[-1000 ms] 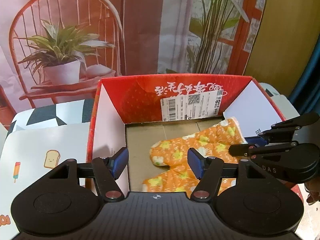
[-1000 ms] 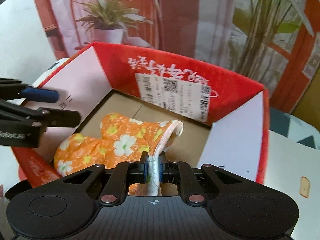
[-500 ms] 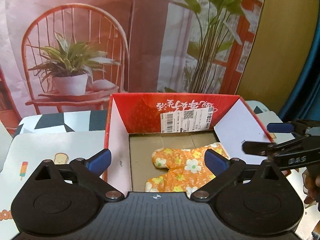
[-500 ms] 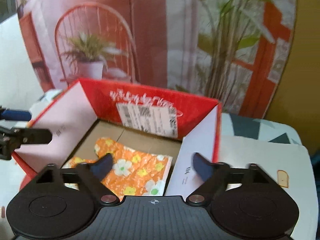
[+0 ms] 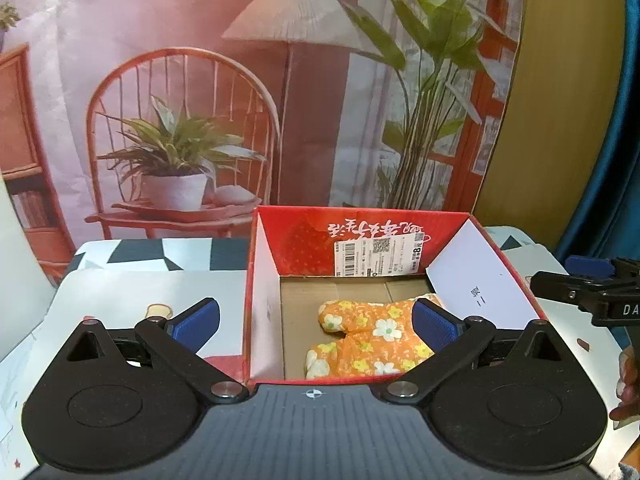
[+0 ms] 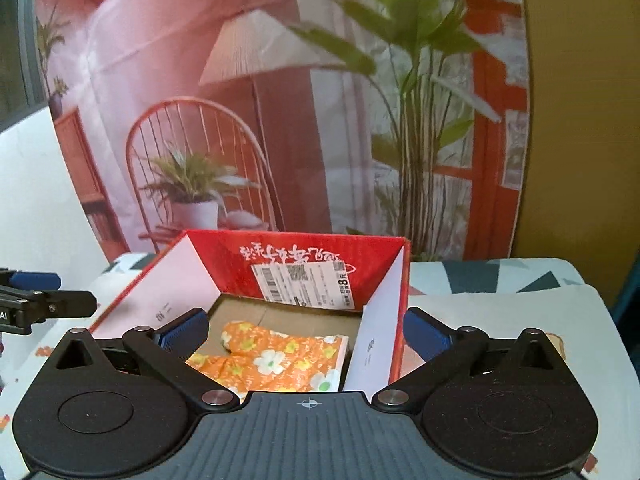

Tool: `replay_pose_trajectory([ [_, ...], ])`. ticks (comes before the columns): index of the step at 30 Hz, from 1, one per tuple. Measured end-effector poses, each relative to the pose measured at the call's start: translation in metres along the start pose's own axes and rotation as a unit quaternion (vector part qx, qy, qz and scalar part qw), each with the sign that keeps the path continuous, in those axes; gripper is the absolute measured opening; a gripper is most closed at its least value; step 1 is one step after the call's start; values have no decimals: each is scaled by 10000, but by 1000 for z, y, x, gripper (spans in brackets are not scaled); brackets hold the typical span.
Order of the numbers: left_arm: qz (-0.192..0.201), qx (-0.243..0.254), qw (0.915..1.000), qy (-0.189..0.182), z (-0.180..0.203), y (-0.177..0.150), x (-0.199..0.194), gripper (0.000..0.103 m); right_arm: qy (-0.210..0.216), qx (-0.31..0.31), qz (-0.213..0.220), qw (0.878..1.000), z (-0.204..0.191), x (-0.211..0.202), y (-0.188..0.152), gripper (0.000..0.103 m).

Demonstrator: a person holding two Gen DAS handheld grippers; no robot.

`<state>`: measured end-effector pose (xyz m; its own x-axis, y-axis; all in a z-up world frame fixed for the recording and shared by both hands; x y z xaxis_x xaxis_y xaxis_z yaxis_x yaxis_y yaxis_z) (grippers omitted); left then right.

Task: Organize soft objects
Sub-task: 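Open the right gripper to drop the mitt into the box, withdraw, then lower the right tool onto the blue cotton pad bag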

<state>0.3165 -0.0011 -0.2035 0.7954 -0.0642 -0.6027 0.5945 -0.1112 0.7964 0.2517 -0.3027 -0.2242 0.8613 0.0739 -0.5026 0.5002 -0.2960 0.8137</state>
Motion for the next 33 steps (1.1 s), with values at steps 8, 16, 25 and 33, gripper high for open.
replay_pose_trajectory([
  [8, 182, 21, 9996, 204, -6, -27, -36, 103, -14, 91, 145, 9999, -9, -37, -28, 103],
  [16, 234, 43, 9991, 349, -7, -55, -63, 103, -146, 127, 229, 9995, -15, -62, -66, 103],
  [25, 248, -60, 9991, 341, -4, -73, -77, 103, -150, 44, 25, 9999, -28, -71, -102, 103],
  [33, 32, -273, 9992, 299, -8, -96, -76, 102, -219, -58, -40, 9997, -32, -76, -118, 103],
])
Point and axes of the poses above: each gripper's, at about its wrist camera, not at the fingertips, and x roughly the way its jaws point, z to its right, y to its top, the point moved 10 cm from there along x, roughly the way its jaws point, and after that the axes turned 10 degrees about y, right-handed, at the moved point
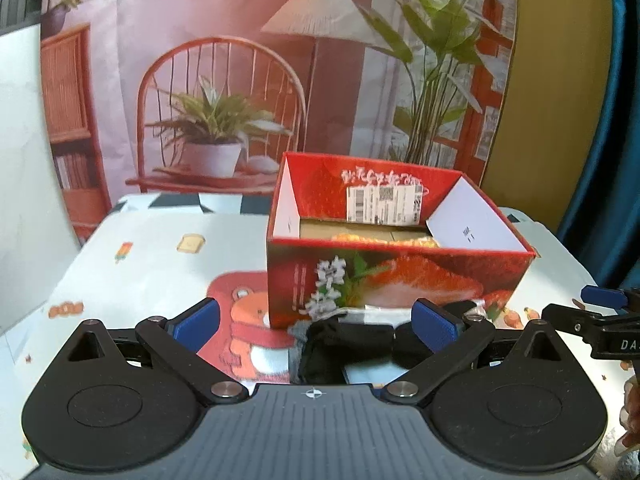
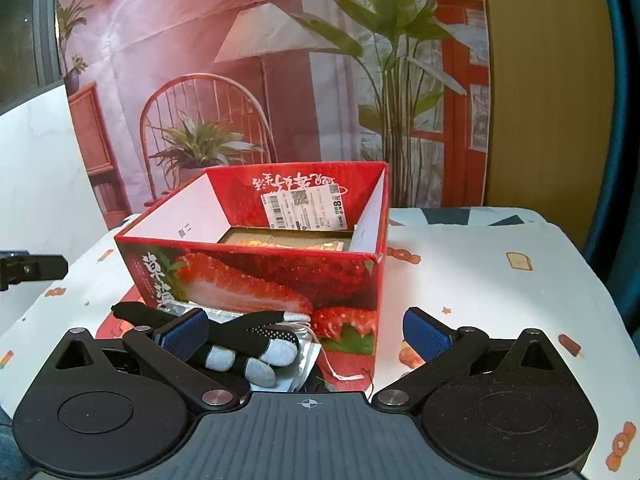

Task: Organize soft objects
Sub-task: 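Lower the right tool onto the blue cotton pad bag, then close the right gripper on the blue cotton pad bag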

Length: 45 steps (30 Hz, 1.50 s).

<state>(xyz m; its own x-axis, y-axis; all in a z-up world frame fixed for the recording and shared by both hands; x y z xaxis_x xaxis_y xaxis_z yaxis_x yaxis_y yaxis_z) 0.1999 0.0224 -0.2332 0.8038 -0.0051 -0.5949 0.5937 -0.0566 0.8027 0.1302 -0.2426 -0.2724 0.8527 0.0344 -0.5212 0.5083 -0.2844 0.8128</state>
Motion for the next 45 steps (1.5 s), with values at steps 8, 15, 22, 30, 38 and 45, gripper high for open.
replay_pose_trajectory([
  [8, -290, -41, 9992, -263, 10, -21, 11, 94, 217, 138, -361, 9990, -1, 13, -19, 99],
  [15, -782, -50, 9946, -680, 30, -55, 23, 82, 595, 185, -997, 9931, -26, 29, -54, 78],
  [22, -1181, -82, 9887, -921, 43, -77, 45, 75, 753, 226, -1420, 9867, -38, 44, -79, 71],
  [30, -1334, -188, 9838, -1184, 56, -83, 66, 75, 905, 494, -1515, 9831, -31, 61, -85, 70],
  [38, -1294, -127, 9833, -1270, 68, -80, 72, 72, 1068, 509, -1490, 9817, -36, 68, -83, 68],
  [45, -1168, -125, 9846, -1295, 64, -72, 63, 50, 1256, 476, -1459, 9801, -46, 64, -76, 49],
])
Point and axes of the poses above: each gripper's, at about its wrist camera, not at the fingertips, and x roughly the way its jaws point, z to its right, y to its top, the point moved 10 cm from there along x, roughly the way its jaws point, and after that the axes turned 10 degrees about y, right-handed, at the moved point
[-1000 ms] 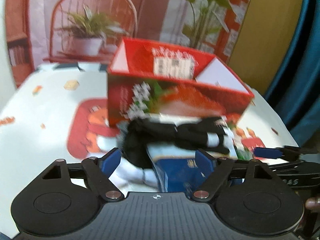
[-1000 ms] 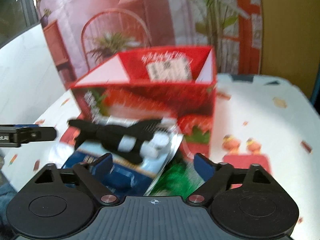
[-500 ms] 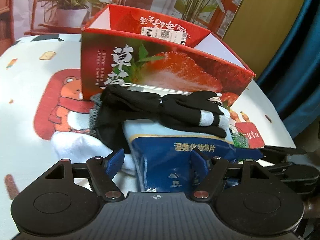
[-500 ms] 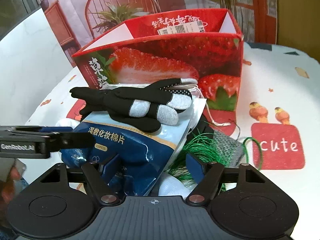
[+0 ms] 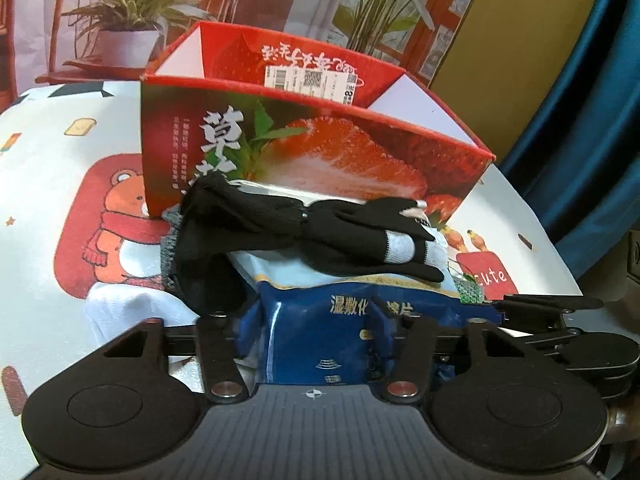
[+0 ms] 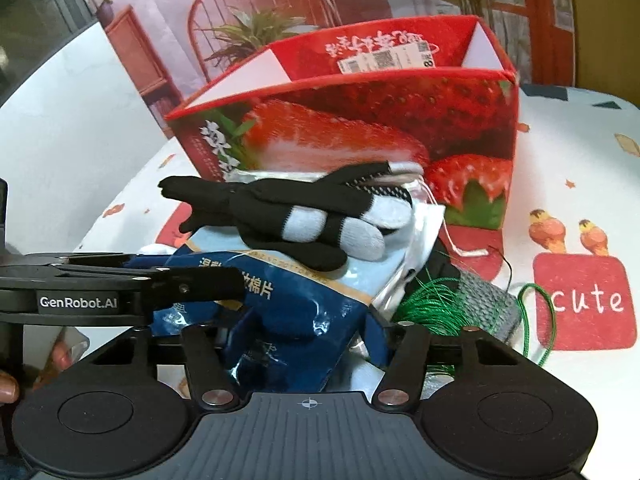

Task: Organize soft objects
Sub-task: 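Close the right gripper on the blue cotton pad bag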

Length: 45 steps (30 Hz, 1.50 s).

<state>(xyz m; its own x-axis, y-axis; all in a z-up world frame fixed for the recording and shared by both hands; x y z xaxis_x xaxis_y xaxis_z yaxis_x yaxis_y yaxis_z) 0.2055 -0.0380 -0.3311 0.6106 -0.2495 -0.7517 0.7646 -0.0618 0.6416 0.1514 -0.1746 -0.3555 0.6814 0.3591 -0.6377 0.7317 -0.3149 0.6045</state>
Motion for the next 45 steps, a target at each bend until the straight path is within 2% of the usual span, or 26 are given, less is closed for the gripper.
replay_pose_trajectory([
  [9, 223, -85, 9997, -72, -3, 8, -21, 43, 90, 2, 158, 9998, -11, -14, 9, 39],
  [20, 604, -49, 9981, -91, 1, 21, -54, 43, 180, -114, 388, 9990, -32, -37, 25, 39],
  [32, 751, -66, 9971, -45, -3, 19, -73, 43, 240, -308, 482, 9981, -49, -46, 26, 39],
  [37, 736, -74, 9972, -67, -1, 17, -76, 43, 233, -360, 491, 9979, -51, -47, 27, 39],
  [39, 588, -27, 9982, -65, 0, 12, -69, 43, 226, -284, 413, 9985, -48, -46, 24, 39],
  [42, 186, -66, 9998, -68, 0, -1, -54, 43, 180, 164, -14, 9997, -35, -32, 11, 39],
  [45, 239, -117, 9996, -133, -1, -1, -59, 43, 241, 449, -65, 9987, -32, -33, 6, 38],
])
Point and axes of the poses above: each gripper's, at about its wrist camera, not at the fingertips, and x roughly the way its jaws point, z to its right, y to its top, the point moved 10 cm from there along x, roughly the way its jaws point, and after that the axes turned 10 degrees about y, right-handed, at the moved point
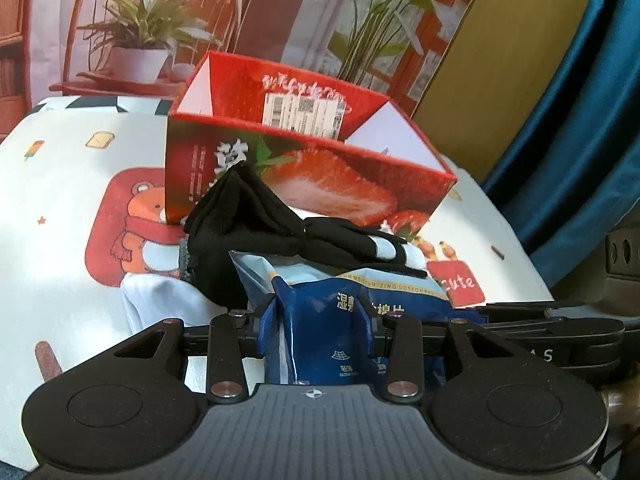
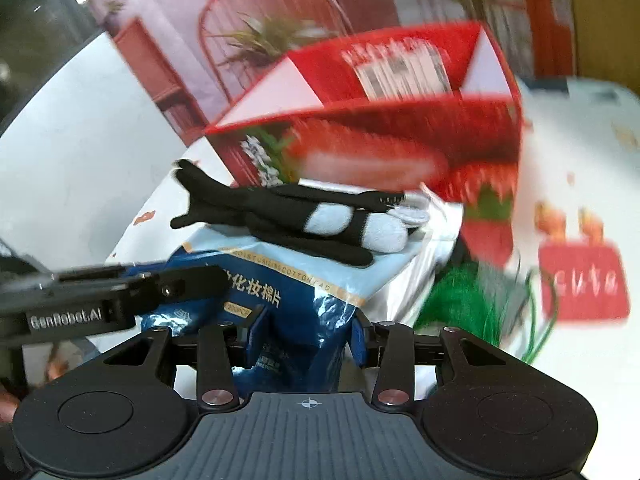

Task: Organize soft objects
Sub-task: 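Close the right gripper on the blue cotton pad bag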

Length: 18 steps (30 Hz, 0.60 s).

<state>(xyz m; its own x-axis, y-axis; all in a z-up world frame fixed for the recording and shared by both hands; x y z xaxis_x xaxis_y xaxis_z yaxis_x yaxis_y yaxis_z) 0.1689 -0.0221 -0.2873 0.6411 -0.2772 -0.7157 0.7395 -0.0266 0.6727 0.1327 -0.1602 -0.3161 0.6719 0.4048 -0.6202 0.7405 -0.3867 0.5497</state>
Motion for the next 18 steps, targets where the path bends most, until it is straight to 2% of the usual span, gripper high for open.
replay_pose_trajectory([
  [2, 66, 2, 10000, -17, -1, 3, -2, 43, 20, -78, 79, 9999, -3, -4, 5, 38],
  [7, -46, 10, 10000, 25, -1, -1, 4, 43, -112, -184, 42, 9998, -3, -2, 7, 38],
  [13, 100, 54, 9999, 12, 4, 6, -2, 43, -104, -279, 133, 9995, -8, -8, 11, 38],
  [18, -66, 9, 10000, 0, 3, -2, 2, 42, -137, -186, 11, 9997, -6, -6, 6, 39],
])
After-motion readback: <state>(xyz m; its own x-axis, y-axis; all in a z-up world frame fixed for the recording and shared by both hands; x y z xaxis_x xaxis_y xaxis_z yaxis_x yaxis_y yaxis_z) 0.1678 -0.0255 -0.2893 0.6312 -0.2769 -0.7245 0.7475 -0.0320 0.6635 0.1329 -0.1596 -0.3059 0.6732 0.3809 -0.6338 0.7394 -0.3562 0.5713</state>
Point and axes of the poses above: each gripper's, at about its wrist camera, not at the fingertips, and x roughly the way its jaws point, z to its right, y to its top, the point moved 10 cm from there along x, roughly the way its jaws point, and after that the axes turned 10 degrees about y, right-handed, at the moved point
